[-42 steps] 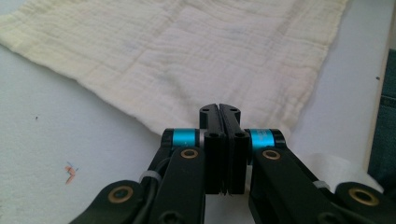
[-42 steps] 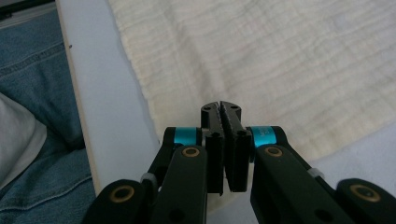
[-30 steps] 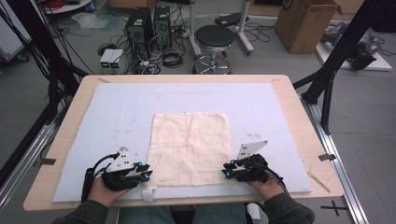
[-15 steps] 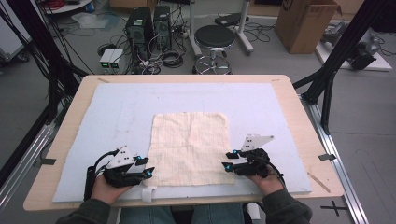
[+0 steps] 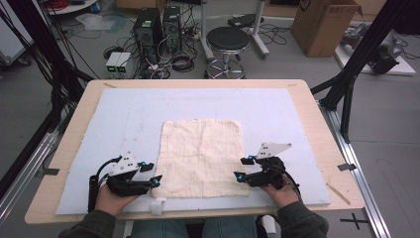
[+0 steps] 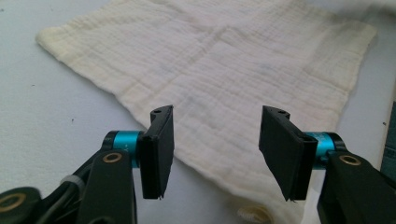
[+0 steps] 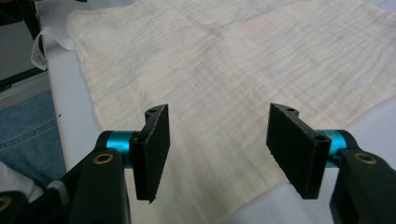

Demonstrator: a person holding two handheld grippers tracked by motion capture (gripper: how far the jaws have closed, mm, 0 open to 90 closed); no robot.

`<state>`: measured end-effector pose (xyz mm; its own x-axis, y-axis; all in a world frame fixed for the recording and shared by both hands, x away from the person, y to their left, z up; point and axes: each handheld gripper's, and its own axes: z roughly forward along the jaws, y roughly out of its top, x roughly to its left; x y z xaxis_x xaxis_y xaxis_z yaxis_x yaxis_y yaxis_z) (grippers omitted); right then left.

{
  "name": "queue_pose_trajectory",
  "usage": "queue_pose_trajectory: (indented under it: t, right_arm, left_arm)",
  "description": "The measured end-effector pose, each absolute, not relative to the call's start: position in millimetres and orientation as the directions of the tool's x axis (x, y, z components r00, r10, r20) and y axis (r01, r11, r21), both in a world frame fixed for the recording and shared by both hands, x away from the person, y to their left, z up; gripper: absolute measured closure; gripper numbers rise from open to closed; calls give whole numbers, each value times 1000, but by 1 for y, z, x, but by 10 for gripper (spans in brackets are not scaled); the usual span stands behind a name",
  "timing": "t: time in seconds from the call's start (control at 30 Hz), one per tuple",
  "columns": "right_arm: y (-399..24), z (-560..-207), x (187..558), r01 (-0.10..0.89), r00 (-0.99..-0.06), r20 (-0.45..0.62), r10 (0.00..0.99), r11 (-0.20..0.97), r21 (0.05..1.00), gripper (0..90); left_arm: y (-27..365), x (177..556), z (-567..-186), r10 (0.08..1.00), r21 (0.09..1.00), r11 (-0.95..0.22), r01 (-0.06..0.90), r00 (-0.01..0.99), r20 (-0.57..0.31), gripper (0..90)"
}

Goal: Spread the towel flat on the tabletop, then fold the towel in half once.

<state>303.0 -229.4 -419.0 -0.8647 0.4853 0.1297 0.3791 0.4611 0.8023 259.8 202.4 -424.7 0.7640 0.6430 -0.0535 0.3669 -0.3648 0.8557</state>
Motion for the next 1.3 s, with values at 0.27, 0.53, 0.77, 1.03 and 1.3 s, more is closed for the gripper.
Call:
queue_pose_trajectory:
  t: [0.27, 0.53, 0.77, 1.03, 1.3]
  right_arm:
    - [-230, -418, 303, 364, -859, 105, 501, 453, 813, 334]
    - [-231, -416, 303, 360, -851, 95, 516, 444, 821, 311]
    - [-234, -415, 303, 355, -849, 91, 520, 433, 829, 307]
    - [-233, -415, 302, 361, -850, 96, 518, 439, 822, 307]
    - [-233, -414, 302, 360, -846, 92, 525, 436, 824, 307]
  left_arm:
    - [204, 260, -422, 652, 868, -334, 367, 755, -68, 423]
    - [205, 261, -423, 661, 871, -325, 369, 747, -69, 422]
    - [208, 262, -423, 666, 871, -322, 370, 743, -70, 421]
    - [208, 262, -422, 661, 874, -323, 363, 747, -66, 418]
    - [207, 262, -421, 655, 876, -327, 355, 753, -61, 414]
